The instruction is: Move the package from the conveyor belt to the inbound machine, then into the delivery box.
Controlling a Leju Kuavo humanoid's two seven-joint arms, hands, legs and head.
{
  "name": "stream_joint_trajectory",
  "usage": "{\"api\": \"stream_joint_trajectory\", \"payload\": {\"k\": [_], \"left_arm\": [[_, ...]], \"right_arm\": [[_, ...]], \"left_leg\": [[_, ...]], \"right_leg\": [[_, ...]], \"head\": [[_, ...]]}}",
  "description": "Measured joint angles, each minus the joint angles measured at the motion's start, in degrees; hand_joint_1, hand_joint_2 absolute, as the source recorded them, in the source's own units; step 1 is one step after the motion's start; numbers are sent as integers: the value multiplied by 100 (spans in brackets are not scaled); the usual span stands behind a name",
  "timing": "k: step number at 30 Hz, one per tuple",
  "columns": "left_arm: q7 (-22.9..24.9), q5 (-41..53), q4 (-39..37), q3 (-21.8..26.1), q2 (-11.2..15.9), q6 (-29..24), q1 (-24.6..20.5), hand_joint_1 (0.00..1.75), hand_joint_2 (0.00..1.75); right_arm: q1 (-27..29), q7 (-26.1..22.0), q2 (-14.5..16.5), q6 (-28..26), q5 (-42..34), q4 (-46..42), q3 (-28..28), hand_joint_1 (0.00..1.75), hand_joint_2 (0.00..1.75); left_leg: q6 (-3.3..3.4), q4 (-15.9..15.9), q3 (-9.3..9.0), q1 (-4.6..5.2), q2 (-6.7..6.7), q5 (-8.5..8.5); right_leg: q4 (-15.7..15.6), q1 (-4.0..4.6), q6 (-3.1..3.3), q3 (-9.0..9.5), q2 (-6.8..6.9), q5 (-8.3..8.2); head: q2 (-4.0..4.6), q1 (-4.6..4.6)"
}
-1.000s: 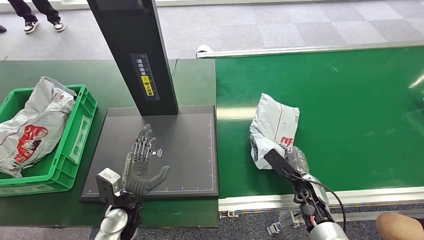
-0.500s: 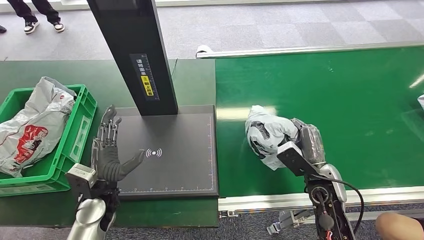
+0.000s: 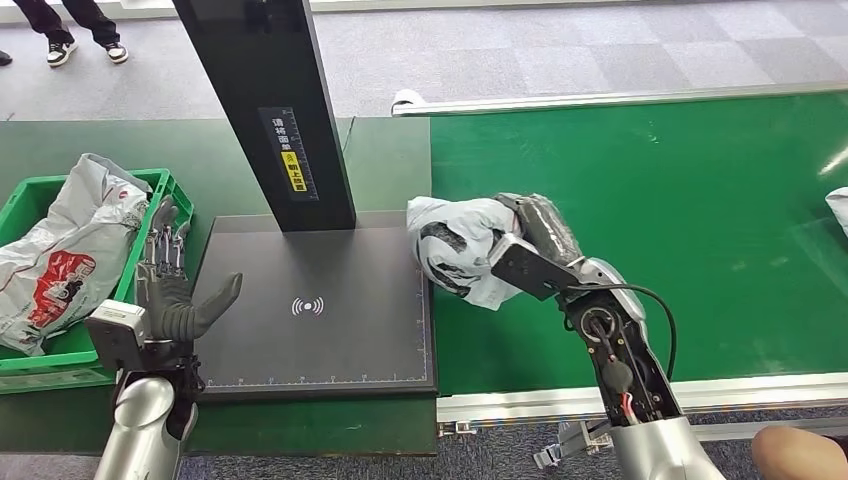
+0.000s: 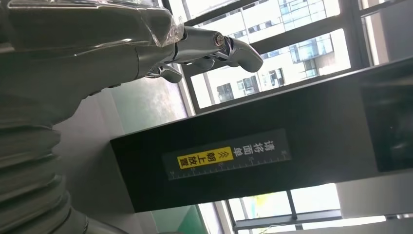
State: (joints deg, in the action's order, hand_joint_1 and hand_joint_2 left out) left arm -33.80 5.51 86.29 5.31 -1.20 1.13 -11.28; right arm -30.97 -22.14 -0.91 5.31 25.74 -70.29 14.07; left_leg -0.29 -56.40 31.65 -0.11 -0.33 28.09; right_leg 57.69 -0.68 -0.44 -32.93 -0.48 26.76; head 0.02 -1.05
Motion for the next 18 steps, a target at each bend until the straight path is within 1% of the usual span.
{"api": "stream_joint_trajectory", "payload": {"k": [2, 6, 15, 18], "left_arm": [[-2, -9, -108, 78, 11, 3, -41, 0, 175], [5, -16, -213, 134, 17, 3, -83, 0, 175], [25, -20, -343, 182, 19, 7, -137, 0, 175], [51, -19, -426, 174, 15, 15, -223, 0, 175]], "right_arm": [[-322, -1, 120, 130, -62, 381, 321, 175, 175], [-671, 18, 303, 215, -143, 804, 706, 175, 175], [-1017, 69, 494, 344, -291, 1271, 1070, 175, 175], [-1173, 97, 631, 404, -391, 1511, 1210, 175, 175]], "left_leg": [[0, 0, 1, 0, 0, 0], [0, 0, 2, 0, -1, 0], [0, 0, 2, 1, -1, 0], [0, 0, 0, 0, 0, -1]], "right_leg": [[1, 0, 0, -2, 0, 0], [1, 0, 0, -2, 1, 0], [0, 0, 0, -3, 1, 0], [1, 1, 1, -3, 0, -1]], "head": [[0, 0], [0, 0], [0, 1], [0, 0]]}}
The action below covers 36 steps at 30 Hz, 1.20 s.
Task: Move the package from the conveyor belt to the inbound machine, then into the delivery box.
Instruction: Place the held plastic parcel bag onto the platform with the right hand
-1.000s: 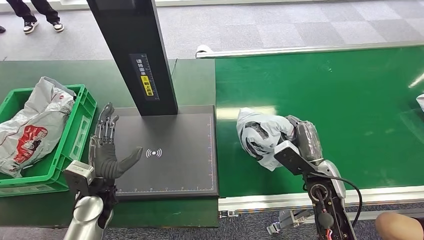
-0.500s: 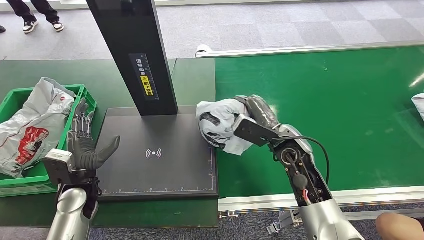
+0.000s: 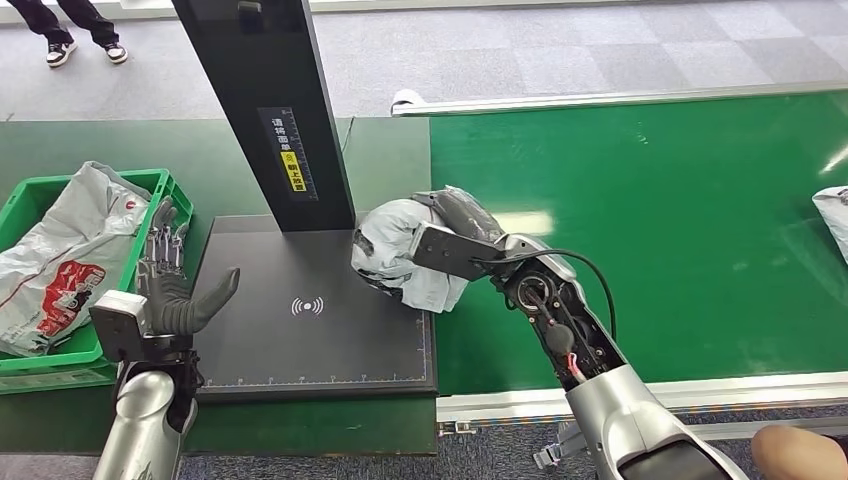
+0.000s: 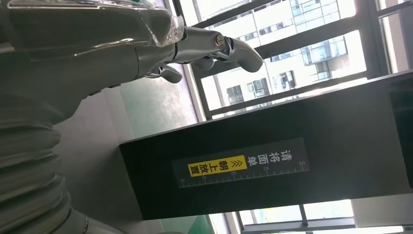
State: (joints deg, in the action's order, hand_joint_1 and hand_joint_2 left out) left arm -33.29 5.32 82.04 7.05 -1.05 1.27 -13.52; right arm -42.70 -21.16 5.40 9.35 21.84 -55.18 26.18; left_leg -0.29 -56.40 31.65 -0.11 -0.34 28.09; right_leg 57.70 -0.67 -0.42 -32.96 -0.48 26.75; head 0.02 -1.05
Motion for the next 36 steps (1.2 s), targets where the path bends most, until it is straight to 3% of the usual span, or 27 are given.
{"api": "stream_joint_trajectory", "payload": {"k": [11, 27, 28, 31, 32, 36], "left_arm": [[83, 27, -273, -27, -28, 8, -276, 0, 175], [99, 58, -277, -26, -49, -7, -267, 0, 175], [107, 67, -277, -24, -53, -7, -260, 0, 175], [133, 92, -275, -19, -69, -7, -226, 0, 175], [139, 104, -274, -18, -76, -7, -209, 0, 175], [155, 148, -266, -14, -104, 13, -117, 0, 175]], "right_arm": [[-419, 42, 710, 60, -216, 880, 418, 175, 175], [-501, 22, 975, 207, -392, 1362, 562, 175, 175], [-506, 14, 1016, 216, -441, 1445, 573, 161, 175], [-523, -19, 1122, 248, -581, 1711, 618, 35, 175], [-529, -29, 1147, 269, -623, 1790, 634, 5, 175], [-535, -86, 1212, 441, -895, 2047, 665, 0, 175]], "left_leg": [[-1, 0, 1, -5, 3, -2], [-2, 0, 1, -6, 2, -2], [-2, 0, 1, -6, 2, -2], [-2, 0, 1, -6, 2, -2], [-2, 0, 1, -6, 2, -2], [-1, 0, 1, -5, 2, -2]], "right_leg": [[1, 6, 1, -2, -4, 0], [1, 7, 1, -1, -4, 0], [1, 7, 1, -1, -4, 0], [1, 7, 1, -1, -4, 0], [1, 7, 1, -1, -4, 0], [1, 6, 1, 0, -3, 0]], "head": [[0, 0], [0, 1], [0, 0], [0, 1], [0, 2], [0, 2]]}}
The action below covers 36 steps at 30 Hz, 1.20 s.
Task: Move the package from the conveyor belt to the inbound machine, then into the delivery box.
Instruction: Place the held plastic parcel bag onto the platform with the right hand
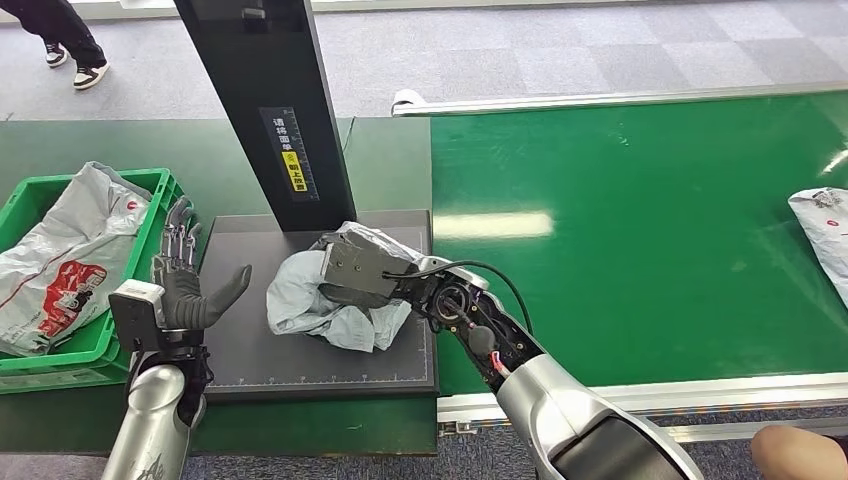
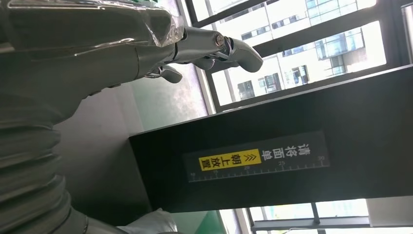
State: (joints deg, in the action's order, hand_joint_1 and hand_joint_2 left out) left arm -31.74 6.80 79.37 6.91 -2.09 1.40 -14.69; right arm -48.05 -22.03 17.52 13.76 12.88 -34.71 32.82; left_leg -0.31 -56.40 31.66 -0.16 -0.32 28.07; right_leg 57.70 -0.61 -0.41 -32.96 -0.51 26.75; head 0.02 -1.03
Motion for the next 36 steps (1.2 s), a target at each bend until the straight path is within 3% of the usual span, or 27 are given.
{"api": "stream_joint_trajectory", "payload": {"k": [12, 20, 36], "left_arm": [[14, 128, 1, 0, -3, 26, 55, 0, 175], [27, 438, 4, 1, 1, -248, 33, 0, 175], [3, 717, 250, -197, 26, -163, -101, 0, 175]], "right_arm": [[-5, -132, -4, 343, -899, 108, -362, 0, 175], [67, -175, -84, 656, -1518, 42, -741, 0, 175], [578, -495, -606, 648, -1999, -388, -1413, 0, 175]], "left_leg": [[0, 0, -3, 0, 0, 0], [0, -1, -4, 0, 0, 0], [0, -1, -5, 0, 1, 0]], "right_leg": [[0, 0, 0, 0, 0, 0], [0, 0, 0, 0, 0, 0], [-1, 0, 0, 1, -1, -1]], "head": [[0, -1], [0, 1], [0, 0]]}}
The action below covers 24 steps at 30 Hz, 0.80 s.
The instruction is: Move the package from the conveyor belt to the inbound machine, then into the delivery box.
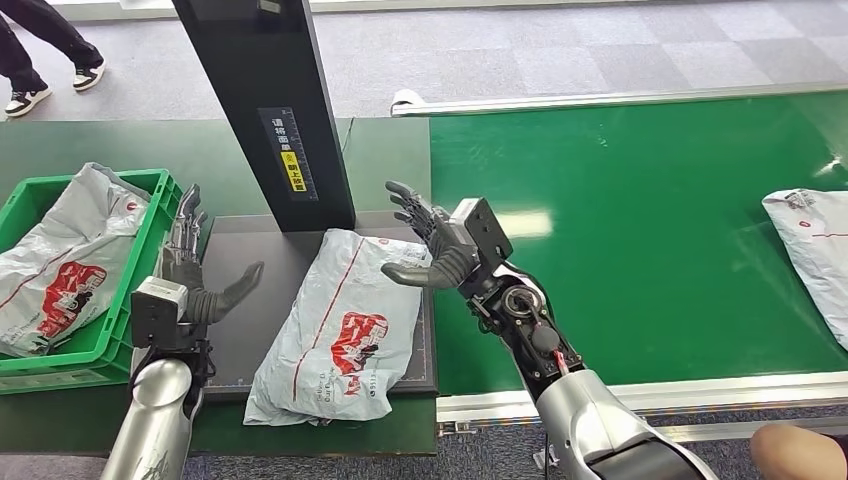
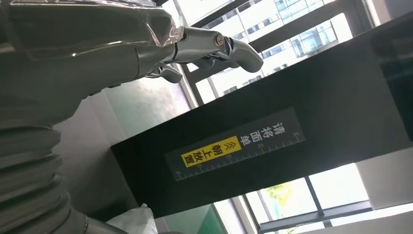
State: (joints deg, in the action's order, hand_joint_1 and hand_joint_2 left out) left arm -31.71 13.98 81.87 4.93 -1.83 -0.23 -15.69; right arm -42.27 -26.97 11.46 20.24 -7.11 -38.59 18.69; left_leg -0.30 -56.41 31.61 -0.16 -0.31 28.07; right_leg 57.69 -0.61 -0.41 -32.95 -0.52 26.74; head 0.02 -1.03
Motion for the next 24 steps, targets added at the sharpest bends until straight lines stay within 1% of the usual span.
{"api": "stream_joint_trajectory", "payload": {"k": [5, 8, 11, 13, 20, 24], "left_arm": [[-13, 32, 41, -80, 34, 88, -38, 0, 175], [12, 164, 109, -220, 85, 396, -65, 0, 175], [281, 511, 180, -547, 202, 796, -144, 0, 175], [472, 678, 184, -813, 300, 967, -226, 0, 175], [693, 855, 123, -1346, 539, 1203, -407, 0, 175], [834, 1071, -233, -1684, 728, 1296, -554, 0, 175]], "right_arm": [[62, -35, -100, -17, -32, -102, -65, 0, 175], [197, -112, -188, -56, -155, -271, -161, 0, 175], [509, -216, -343, -95, -333, -623, -298, 0, 175], [767, -265, -448, -97, -420, -890, -399, 0, 175], [1295, -309, -638, -115, -602, -1533, -635, 0, 175], [1899, -346, -722, -418, -530, -2374, -900, 0, 175]], "left_leg": [[0, 0, -2, 0, 0, 0], [0, 0, -2, -1, -2, 0], [0, -1, -1, 0, -5, 0], [1, -1, 2, 1, -4, 1], [1, -1, -5, 3, 0, 2], [1, -1, -4, 2, -3, 2]], "right_leg": [[0, 0, 0, -1, 0, 0], [0, 1, 0, -1, 1, 0], [-2, -1, 0, 1, 3, 0], [-2, -4, 0, 1, 2, 0], [-3, -5, 0, -2, -3, 0], [-2, -3, 0, -1, -2, 0]], "head": [[0, -2], [0, -2], [0, -1], [0, 0], [0, -2], [0, -1]]}}
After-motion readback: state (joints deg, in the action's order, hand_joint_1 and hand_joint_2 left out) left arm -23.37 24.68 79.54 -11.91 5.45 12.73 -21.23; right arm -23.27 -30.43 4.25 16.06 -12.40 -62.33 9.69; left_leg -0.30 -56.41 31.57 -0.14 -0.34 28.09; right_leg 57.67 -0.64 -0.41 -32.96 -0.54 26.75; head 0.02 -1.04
